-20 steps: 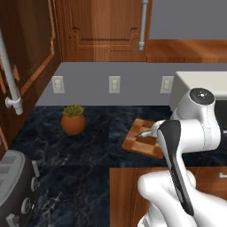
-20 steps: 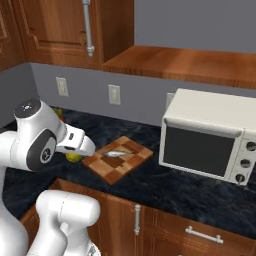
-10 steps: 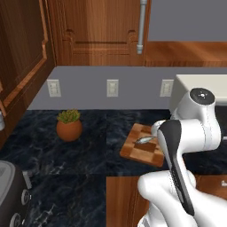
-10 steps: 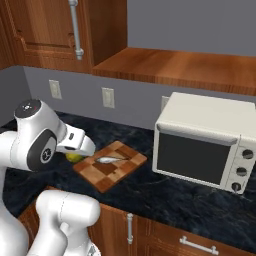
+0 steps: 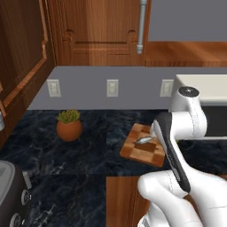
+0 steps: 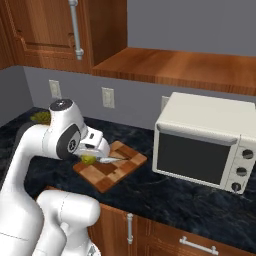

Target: Retrieve a lemon from the fridge and place it on the cutting board with the fish.

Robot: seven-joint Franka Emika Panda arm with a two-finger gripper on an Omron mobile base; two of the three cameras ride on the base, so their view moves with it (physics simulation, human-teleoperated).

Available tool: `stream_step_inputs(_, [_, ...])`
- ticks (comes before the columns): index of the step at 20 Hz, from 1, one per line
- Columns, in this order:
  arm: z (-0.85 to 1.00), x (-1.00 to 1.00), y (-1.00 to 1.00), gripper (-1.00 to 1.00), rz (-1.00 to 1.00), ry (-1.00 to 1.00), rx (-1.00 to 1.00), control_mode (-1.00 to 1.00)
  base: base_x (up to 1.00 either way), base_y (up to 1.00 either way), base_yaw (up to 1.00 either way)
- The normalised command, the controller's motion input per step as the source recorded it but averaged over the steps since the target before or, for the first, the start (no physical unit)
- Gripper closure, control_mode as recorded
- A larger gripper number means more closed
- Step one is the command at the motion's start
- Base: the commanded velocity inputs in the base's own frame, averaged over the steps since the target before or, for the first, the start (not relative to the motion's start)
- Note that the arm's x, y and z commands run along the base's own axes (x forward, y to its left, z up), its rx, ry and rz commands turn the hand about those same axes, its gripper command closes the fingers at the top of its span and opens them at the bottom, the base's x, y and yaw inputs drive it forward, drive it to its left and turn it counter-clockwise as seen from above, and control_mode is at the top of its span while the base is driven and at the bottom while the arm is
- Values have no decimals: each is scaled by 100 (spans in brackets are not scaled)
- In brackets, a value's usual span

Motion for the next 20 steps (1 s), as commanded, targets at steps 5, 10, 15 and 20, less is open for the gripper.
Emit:
stream_step_inputs(5, [-56, 72, -5, 100, 1, 5, 2, -100, 0, 0, 0])
stream_step_inputs(10, [-64, 61, 0, 100, 0, 2, 0, -100, 0, 0, 0])
stream_step_inputs(15, [-72, 38, 0, 100, 0, 5, 0, -100, 0, 0, 0])
stream_step_inputs(20, [-48, 3, 0, 100, 0, 0, 0, -100, 0, 0, 0])
